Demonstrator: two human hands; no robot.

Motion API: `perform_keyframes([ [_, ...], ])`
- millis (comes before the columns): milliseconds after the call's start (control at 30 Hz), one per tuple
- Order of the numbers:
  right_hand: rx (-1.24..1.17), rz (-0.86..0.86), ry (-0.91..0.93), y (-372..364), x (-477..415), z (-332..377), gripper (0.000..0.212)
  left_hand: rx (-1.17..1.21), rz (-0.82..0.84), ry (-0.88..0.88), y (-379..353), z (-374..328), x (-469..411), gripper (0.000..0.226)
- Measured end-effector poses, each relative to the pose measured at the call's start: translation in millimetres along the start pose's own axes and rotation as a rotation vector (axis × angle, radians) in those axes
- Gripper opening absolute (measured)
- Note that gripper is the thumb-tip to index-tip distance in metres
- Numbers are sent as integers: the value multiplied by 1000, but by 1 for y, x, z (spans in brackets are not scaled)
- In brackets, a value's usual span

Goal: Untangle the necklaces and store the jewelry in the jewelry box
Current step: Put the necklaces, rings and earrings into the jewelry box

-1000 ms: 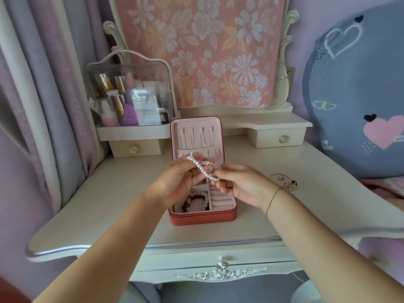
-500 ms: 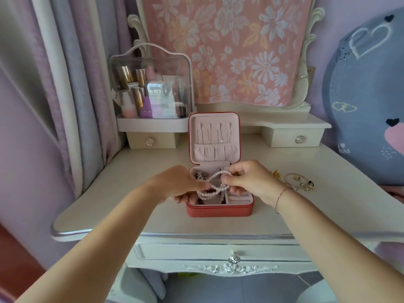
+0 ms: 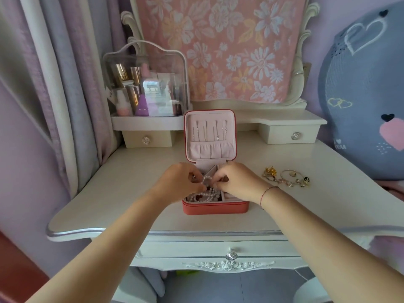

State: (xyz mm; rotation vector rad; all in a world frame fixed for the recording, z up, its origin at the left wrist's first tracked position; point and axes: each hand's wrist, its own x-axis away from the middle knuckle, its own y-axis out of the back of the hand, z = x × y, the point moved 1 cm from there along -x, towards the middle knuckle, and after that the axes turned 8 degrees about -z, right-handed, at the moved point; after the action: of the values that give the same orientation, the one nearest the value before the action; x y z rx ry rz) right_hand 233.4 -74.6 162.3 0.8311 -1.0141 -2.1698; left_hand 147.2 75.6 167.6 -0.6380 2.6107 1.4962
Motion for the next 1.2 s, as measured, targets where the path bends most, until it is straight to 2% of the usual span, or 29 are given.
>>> perform_keyframes([
  [100, -33, -83, 32, -1, 2, -2, 17, 14, -92, -96, -6, 7, -2, 27],
  [167, -45, -130, 54, -1, 4, -4, 21, -16, -82, -189, -13, 11, -4, 30],
  [300, -15, -84, 109, -2, 10, -6, 25, -44, -102, -239, -22, 21, -5, 26],
  [433, -194, -94, 20, 7, 18, -18, 22, 19, -140, -173, -25, 22, -9, 21],
  [500, -251, -233, -46, 15, 18, -34, 20, 51, -146, -151, -26, 20, -11, 17],
  [600, -270, -483, -200, 34, 18, -71, 19, 242, -232, -79, -24, 16, -15, 15],
  [733, -170, -612, -462, 67, 28, -133, 18, 399, -442, 171, -26, 29, -29, 20],
  [867, -119, -579, -644, 86, 40, -171, 8, 608, -363, 343, -40, 45, -38, 33],
  [1000, -197, -465, -678, 88, 43, -179, 8, 676, -319, 321, -46, 52, -39, 33],
  [1100, -117, -402, -686, 88, 38, -183, 7, 694, -336, 320, -46, 51, -38, 15],
  [1200, -54, -369, -719, 90, 33, -184, 12, 684, -360, 317, -47, 49, -39, 19],
])
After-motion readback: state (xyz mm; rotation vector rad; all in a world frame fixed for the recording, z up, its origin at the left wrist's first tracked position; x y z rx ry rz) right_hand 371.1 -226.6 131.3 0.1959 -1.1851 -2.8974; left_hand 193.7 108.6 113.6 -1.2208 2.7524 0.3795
